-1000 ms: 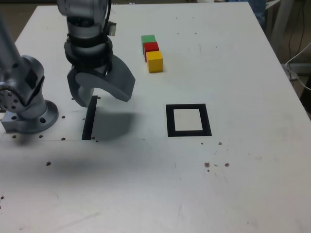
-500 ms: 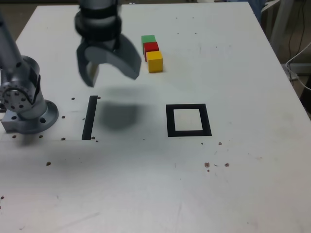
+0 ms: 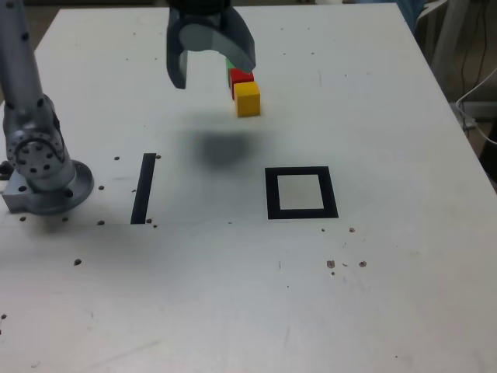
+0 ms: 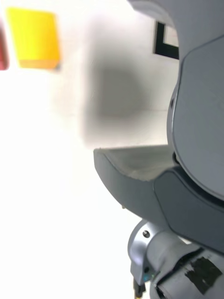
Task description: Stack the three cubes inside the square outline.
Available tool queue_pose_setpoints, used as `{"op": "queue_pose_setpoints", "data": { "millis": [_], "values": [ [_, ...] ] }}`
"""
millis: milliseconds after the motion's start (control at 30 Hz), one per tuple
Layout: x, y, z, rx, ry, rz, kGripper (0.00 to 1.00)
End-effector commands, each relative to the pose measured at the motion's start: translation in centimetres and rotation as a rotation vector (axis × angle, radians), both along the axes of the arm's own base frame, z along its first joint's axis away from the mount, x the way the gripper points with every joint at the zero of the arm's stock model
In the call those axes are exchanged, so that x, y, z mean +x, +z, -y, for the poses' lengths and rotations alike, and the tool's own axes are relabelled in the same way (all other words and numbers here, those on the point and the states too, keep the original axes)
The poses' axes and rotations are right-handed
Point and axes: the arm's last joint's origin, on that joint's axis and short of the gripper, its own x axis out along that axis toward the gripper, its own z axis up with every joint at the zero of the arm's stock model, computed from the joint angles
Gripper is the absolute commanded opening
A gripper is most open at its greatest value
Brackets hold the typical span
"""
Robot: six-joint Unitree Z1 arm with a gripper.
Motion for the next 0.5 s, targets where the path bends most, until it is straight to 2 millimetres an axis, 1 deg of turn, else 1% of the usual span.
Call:
{"op": "queue_pose_setpoints", "data": {
  "millis": [0,300,400,467],
  "values": [
    [0.9,-0.3,-1.0,-0.002,0.009,-0.003,0.97],
    [3.9,-1.1,-4.7,-0.003,0.031,0.008,0.95],
    [4.4,-1.4,-6.3,-0.01,0.047,0.005,0.95],
    [4.3,-1.5,-7.2,-0.013,0.057,0.003,0.95]
  ]
}}
